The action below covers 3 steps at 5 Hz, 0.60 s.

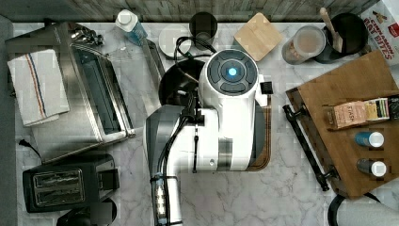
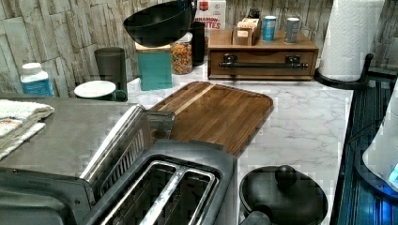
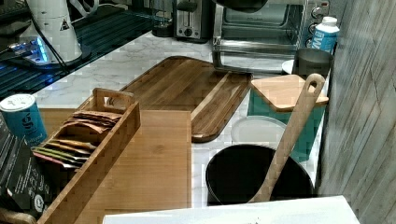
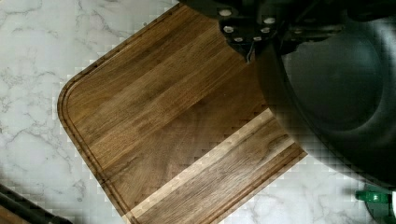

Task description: Put the bowl in the oven.

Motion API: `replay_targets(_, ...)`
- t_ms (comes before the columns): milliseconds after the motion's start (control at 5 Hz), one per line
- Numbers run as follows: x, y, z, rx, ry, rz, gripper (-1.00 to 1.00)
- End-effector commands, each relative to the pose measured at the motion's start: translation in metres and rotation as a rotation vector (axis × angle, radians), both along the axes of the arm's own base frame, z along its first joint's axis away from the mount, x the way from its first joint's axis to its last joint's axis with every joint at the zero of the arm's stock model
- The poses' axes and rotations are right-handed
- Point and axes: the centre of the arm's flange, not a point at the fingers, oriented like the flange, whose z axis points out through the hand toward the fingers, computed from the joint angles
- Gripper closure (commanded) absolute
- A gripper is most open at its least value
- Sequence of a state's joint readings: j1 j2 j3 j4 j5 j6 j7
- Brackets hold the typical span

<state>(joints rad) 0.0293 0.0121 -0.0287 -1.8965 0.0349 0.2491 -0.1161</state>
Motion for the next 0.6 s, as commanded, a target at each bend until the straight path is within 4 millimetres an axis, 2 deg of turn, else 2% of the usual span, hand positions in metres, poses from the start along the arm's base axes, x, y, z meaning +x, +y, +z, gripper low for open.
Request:
replay_targets(200,0.000,0.000,0.002,0.001,-0.006,0.000,1.00)
replay_targets(400,0.013,0.014,0.006,0.023,-0.153,0.372,1.00)
replay_targets(600,0.040,0.063,0.013,-0.036,-0.216,0.668,1.00)
